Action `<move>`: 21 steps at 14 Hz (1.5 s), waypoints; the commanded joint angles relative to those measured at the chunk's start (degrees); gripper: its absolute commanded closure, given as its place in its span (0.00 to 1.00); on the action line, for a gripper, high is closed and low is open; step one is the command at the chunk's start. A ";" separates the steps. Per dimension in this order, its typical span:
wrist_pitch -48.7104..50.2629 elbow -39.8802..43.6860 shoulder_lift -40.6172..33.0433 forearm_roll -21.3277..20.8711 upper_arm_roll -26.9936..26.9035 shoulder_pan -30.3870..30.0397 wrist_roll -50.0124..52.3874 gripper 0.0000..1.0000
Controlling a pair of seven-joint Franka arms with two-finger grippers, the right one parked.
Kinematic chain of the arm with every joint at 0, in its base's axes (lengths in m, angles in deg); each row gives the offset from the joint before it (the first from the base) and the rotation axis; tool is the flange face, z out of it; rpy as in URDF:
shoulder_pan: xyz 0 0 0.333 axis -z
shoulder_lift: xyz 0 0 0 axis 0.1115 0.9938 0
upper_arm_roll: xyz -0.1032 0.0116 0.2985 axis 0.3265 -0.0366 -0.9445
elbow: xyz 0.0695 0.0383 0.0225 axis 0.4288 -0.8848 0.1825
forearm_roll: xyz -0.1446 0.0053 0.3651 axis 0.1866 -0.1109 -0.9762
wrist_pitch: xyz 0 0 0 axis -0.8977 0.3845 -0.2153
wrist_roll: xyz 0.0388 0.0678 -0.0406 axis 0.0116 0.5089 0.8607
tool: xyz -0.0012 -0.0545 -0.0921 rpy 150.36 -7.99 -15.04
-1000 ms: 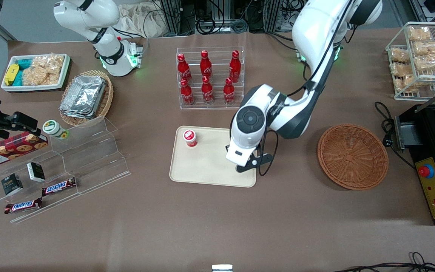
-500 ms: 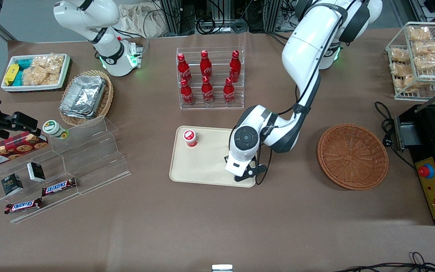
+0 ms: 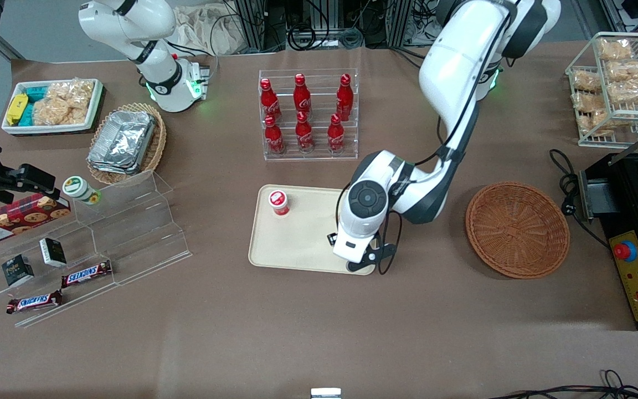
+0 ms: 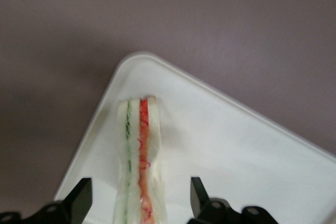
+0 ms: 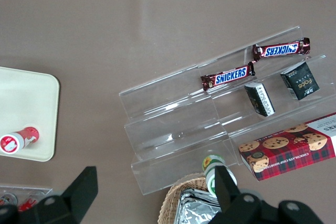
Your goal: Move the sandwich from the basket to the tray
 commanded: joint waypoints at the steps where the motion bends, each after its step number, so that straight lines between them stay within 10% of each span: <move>1: 8.55 -1.95 -11.95 -0.07 -0.03 -3.64 0.08 0.00; 14: 22.81 -11.87 -35.52 -1.39 -0.12 -29.73 -41.54 0.00; 21: 23.24 -18.13 -41.60 -3.41 -2.49 -33.18 -55.20 0.00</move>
